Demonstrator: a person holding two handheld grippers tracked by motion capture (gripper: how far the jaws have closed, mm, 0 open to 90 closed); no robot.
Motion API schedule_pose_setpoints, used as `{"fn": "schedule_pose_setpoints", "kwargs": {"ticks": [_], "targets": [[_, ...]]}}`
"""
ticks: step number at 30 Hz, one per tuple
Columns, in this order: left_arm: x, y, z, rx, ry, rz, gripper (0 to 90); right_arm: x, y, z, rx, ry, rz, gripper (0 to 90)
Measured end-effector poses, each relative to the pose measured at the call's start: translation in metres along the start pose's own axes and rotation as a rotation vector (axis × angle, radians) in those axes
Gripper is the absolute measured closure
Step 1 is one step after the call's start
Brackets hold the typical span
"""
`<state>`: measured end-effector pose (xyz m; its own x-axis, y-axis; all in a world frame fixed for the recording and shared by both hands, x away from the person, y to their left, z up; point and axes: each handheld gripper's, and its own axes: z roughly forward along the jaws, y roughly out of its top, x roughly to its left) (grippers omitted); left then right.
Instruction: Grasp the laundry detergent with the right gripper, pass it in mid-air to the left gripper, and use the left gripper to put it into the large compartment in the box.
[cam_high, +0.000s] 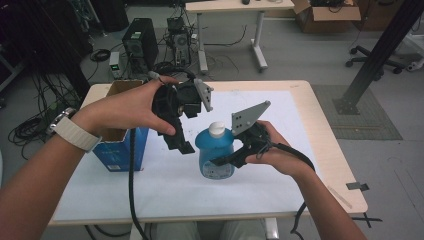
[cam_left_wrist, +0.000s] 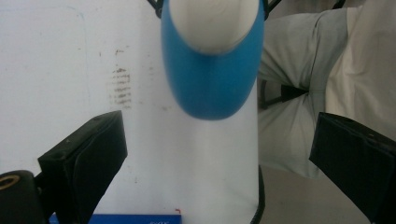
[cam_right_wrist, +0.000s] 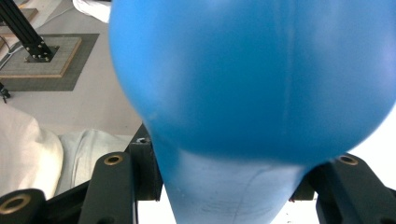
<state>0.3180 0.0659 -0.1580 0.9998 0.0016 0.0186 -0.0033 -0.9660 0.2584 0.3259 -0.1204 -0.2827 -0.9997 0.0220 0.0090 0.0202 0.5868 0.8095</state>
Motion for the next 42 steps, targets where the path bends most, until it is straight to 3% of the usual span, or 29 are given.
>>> {"fn": "schedule_pose_setpoints", "kwargs": {"ticks": [17, 42], "targets": [[-0.006, 0.011, 0.007, 0.001, 0.005, 0.009, 4.4, 0.003, 0.01, 0.008, 0.006, 0.019, -0.021, 43.9], [-0.001, 0.014, 0.02, 0.006, 0.011, -0.004, 4.8, 0.004, 0.022, 0.015, 0.013, 0.036, -0.034, 43.9]]}}
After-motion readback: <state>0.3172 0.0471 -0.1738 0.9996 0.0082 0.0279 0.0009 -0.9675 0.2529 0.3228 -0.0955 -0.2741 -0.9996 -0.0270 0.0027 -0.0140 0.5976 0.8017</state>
